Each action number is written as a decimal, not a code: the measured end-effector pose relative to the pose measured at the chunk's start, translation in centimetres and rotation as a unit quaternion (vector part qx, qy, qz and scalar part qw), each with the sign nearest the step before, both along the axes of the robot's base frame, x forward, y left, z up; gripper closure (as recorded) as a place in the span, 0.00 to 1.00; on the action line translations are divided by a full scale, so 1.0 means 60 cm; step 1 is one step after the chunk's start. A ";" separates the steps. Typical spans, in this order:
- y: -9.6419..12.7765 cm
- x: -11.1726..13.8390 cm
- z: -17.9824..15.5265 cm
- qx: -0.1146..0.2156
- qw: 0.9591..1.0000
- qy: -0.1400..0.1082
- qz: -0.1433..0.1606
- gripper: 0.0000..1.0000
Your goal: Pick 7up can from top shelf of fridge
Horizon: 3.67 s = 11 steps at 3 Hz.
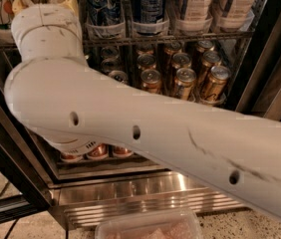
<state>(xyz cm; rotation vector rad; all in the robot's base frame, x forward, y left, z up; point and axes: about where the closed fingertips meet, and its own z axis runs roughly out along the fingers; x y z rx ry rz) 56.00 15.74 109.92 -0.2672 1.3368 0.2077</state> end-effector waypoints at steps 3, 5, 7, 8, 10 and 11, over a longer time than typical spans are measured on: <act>-0.065 -0.077 0.008 -0.014 0.998 0.044 0.036 1.00; -0.113 -0.095 0.006 -0.029 0.991 0.072 0.105 1.00; -0.181 -0.115 -0.054 -0.063 0.981 0.098 0.157 1.00; -0.216 -0.156 -0.070 -0.077 0.973 0.104 0.190 1.00; -0.197 -0.159 -0.079 -0.090 0.967 0.117 0.210 1.00; -0.185 -0.174 -0.096 -0.092 0.953 0.148 0.246 1.00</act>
Offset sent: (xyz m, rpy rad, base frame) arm -0.0508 -0.0531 0.0006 -0.0186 0.1112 0.1054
